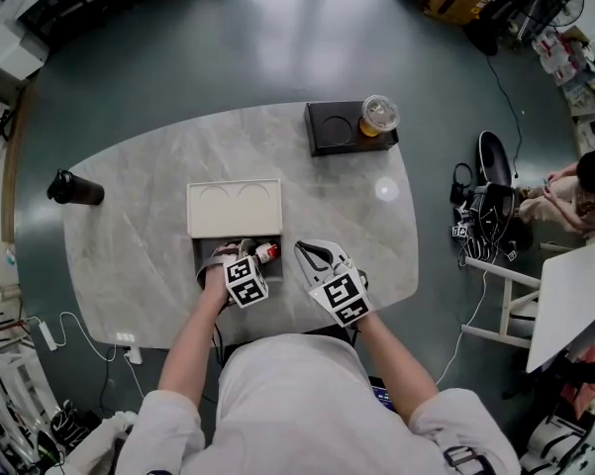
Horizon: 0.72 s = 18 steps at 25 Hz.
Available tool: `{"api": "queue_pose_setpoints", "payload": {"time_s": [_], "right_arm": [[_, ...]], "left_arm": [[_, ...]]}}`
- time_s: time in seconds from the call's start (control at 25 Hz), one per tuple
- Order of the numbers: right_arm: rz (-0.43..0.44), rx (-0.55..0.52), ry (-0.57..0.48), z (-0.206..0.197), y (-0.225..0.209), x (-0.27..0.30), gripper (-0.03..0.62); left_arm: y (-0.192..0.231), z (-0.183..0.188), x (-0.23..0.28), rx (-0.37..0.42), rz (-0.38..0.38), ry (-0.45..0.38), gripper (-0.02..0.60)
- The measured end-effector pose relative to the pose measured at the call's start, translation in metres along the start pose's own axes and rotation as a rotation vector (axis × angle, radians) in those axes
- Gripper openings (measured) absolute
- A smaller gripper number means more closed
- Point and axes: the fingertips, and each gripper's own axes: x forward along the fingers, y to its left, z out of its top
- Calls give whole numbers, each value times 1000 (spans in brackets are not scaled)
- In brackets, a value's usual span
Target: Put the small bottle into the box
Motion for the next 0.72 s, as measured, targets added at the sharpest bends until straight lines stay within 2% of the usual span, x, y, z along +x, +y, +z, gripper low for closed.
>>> {"api": "queue_pose_setpoints", "payload": {"time_s": [0.28, 0.48, 0.56, 0.64, 0.72], "right_arm": [[-2, -3, 8, -1, 3, -1, 26], [-1, 8, 8, 1, 7, -1, 26], [0, 6, 7, 3, 10, 1, 26], [0, 2, 5, 6, 15, 3, 26], [-1, 2, 5, 9, 19, 5, 26]], "left_arm": [[-1, 0, -1, -5, 8, -1, 238], [5, 6, -17, -64, 38, -60, 238], [4, 3, -23, -63, 48, -61, 238], [5, -1, -34, -65, 73, -69, 238], [8, -3, -48, -99, 104, -99, 238]]}}
